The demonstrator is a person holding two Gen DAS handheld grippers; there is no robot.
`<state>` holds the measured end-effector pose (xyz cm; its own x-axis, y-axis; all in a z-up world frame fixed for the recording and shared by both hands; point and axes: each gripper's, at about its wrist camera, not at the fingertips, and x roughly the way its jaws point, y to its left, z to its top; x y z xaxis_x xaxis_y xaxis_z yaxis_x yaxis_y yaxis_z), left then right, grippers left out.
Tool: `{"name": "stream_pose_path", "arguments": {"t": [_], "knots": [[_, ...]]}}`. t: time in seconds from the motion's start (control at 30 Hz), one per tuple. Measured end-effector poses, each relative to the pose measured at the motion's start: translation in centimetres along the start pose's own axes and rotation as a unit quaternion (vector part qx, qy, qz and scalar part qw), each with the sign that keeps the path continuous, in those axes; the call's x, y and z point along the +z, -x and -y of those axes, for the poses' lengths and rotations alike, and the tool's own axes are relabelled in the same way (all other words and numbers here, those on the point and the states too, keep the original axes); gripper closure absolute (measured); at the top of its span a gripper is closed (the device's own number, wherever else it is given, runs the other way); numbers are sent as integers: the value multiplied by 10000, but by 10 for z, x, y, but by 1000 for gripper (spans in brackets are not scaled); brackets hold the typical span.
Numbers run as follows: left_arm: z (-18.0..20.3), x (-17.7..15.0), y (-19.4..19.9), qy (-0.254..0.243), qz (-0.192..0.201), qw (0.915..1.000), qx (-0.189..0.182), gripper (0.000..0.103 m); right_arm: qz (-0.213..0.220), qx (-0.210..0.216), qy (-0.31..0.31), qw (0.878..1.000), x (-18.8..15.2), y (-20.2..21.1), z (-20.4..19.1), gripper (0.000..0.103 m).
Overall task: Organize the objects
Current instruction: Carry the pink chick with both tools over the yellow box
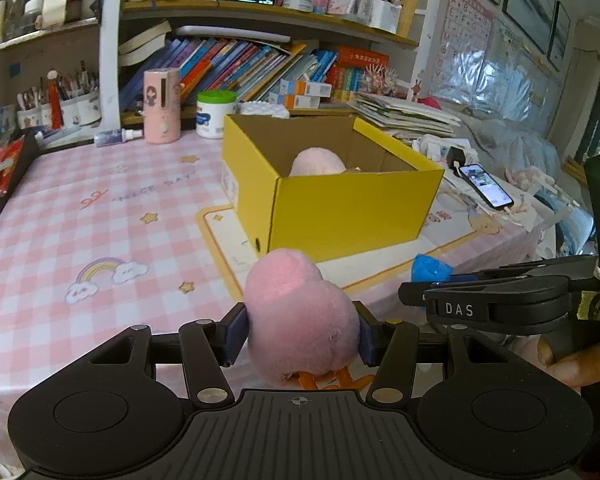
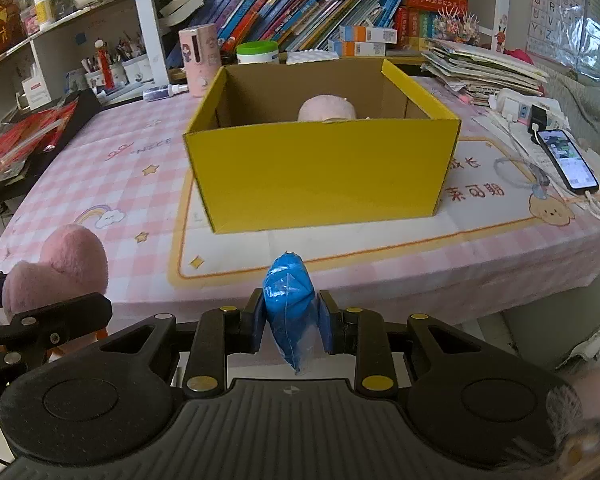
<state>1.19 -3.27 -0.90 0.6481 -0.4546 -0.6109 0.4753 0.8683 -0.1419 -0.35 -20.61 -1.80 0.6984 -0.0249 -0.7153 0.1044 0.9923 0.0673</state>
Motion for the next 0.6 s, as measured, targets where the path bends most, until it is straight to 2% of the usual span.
{"name": "stream_pose_path", "arguments": {"t": [0.37,0.6], "knots": [[20,33,-30,-71,233,9997,46,50,92,54,140,9998,35,-17,31,78],[34,68,-47,-156,706,9973,136,50,415,124,310,9986,68,-25,53,78]]}}
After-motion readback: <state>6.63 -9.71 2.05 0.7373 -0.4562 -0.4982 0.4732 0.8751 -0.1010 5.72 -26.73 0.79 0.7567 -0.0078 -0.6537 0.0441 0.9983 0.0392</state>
